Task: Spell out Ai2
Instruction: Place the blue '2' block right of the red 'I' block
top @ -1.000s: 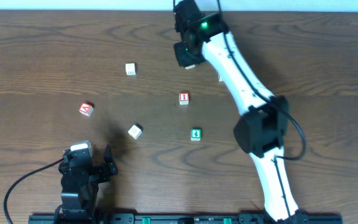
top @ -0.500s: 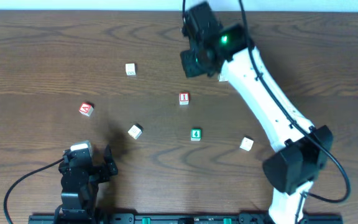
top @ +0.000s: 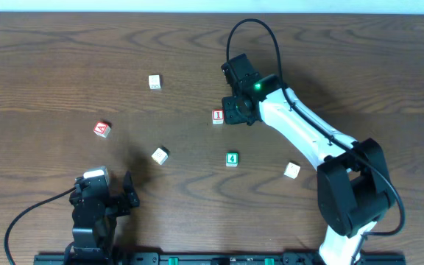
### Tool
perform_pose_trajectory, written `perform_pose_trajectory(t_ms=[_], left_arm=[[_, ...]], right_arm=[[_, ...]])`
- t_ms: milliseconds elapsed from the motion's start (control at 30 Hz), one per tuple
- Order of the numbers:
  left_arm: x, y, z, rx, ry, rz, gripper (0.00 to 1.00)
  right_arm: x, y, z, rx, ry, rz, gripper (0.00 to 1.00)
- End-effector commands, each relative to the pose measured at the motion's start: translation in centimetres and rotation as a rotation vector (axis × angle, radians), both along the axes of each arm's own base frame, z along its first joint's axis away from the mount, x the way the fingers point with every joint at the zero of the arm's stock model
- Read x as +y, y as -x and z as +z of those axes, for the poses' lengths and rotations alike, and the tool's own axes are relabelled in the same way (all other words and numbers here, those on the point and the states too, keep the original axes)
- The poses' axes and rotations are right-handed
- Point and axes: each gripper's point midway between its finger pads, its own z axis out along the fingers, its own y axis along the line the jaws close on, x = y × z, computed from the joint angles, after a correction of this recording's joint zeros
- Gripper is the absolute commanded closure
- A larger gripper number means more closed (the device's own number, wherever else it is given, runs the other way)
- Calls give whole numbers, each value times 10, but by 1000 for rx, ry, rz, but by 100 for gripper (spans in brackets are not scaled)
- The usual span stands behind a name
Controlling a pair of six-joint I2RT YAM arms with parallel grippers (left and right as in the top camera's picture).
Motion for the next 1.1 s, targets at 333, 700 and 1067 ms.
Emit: perform_pose_trajectory(t_ms=[333, 700, 1067], left_arm=[[2, 0, -3, 3, -1, 10, 5], [2, 0, -3, 3, -1, 9, 5], [2, 0, -3, 3, -1, 9, 5]], right_arm=[[-9, -3, -26, -19, 11, -191, 99], [1, -16, -39, -57, -5, -185, 99], [4, -20, -51, -54, -6, -184, 99]])
